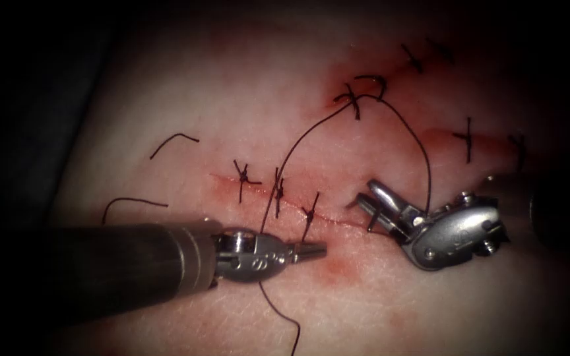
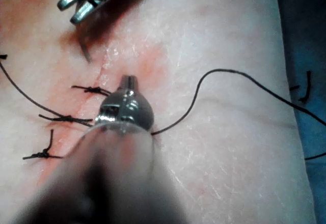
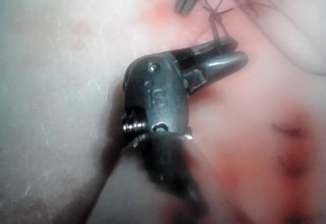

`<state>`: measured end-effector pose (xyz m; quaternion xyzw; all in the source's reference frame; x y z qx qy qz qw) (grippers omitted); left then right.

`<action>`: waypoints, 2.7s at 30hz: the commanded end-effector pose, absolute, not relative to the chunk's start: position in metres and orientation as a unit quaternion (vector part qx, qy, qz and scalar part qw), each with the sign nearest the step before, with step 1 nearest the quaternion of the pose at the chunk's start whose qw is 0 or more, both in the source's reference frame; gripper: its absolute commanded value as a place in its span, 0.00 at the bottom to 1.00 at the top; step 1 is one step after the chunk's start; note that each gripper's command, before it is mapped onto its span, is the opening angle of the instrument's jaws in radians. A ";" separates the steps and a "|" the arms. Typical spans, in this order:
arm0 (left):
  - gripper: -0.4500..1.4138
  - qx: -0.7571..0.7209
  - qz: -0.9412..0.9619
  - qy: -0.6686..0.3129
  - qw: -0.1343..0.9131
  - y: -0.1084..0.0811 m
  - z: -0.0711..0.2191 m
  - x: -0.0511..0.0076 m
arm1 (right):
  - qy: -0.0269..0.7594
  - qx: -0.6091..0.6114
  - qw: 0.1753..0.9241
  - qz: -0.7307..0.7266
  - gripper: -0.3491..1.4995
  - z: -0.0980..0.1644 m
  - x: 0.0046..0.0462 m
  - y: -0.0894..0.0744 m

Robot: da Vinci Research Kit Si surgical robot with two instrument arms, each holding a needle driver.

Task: Wound Closure
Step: Throw the needle through the skin above the incision.

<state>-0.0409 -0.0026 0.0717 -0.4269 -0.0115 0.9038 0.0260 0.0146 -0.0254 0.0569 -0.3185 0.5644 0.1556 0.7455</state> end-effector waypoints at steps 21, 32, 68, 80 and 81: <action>0.09 -0.420 0.906 -0.036 0.025 -0.004 0.075 -0.0401 | 0.611 -0.181 0.733 0.236 0.00 0.057 0.0177 -0.022; 0.09 -0.414 0.909 -0.035 0.026 -0.005 0.075 -0.0388 | 0.614 -0.038 0.730 0.297 0.00 0.058 0.0186 -0.021; 0.08 -0.409 0.911 -0.038 0.028 -0.004 0.074 -0.0374 | 0.532 0.132 0.689 0.474 0.00 0.059 0.0185 -0.024; 0.08 -0.407 0.912 -0.039 0.029 -0.004 0.074 -0.0371 | 0.586 0.080 0.655 0.471 0.54 0.059 0.0168 -0.020; 0.08 -0.407 0.912 -0.040 0.028 -0.004 0.074 -0.0371 | 0.587 0.070 0.662 0.461 0.69 0.059 0.0166 -0.020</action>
